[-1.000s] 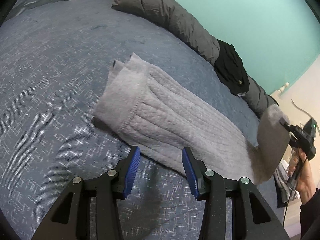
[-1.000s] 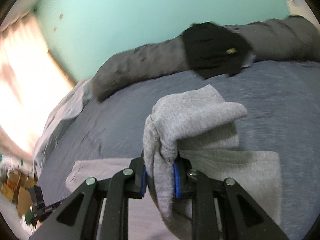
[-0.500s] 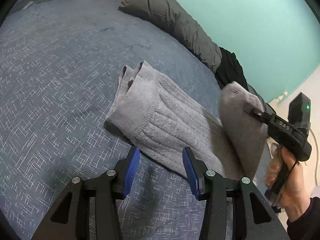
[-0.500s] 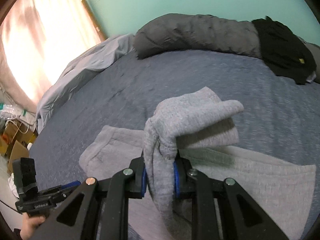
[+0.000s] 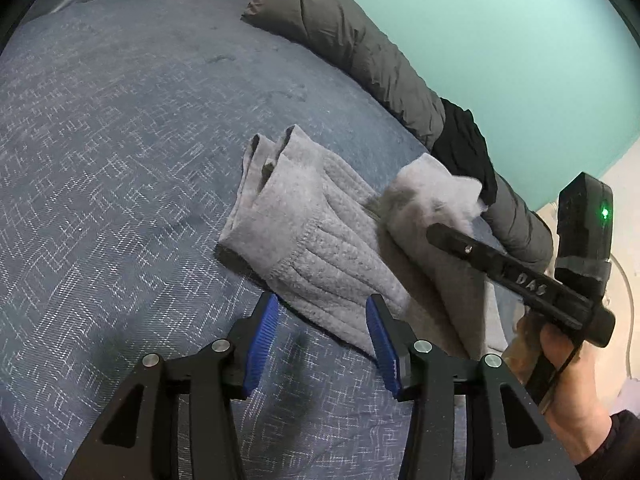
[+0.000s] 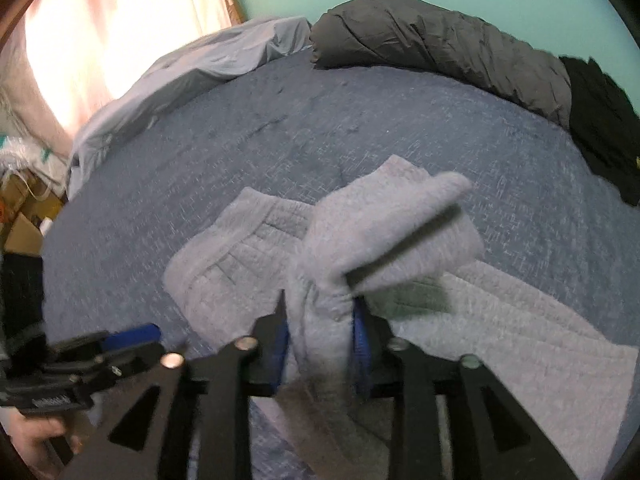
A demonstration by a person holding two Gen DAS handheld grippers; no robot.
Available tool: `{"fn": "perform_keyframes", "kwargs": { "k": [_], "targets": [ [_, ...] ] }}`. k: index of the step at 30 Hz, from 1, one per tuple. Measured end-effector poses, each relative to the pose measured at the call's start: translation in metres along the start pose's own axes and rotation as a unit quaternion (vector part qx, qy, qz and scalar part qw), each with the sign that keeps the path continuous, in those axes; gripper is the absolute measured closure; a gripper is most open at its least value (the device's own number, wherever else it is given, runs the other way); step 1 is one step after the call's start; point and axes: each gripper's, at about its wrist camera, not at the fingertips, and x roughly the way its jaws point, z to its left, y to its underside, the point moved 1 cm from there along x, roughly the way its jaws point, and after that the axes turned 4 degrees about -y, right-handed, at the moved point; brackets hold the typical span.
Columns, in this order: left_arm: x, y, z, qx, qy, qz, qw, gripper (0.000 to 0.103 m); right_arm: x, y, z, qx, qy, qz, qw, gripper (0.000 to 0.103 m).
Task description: Fold clothes
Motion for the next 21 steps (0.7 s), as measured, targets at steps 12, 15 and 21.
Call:
{"fn": "perform_keyframes", "kwargs": {
  "k": [12,15,21],
  "targets": [
    [0.006,0.000,-0.005,0.003,0.005,0.006,1.0000,0.052,-0.032,-0.006,-0.033,0.063,-0.019,-0.033,0.997,0.057],
    [0.008,-0.002,-0.009,0.005,0.009,0.006,0.9999,0.050,-0.051,0.011,-0.062,0.082,0.004,-0.039,0.996,0.055],
    [0.011,-0.012,-0.032,0.026,0.020,-0.011,0.9994,0.050,-0.096,0.056,-0.120,0.122,0.036,-0.056,0.990,0.049]
  ]
}}
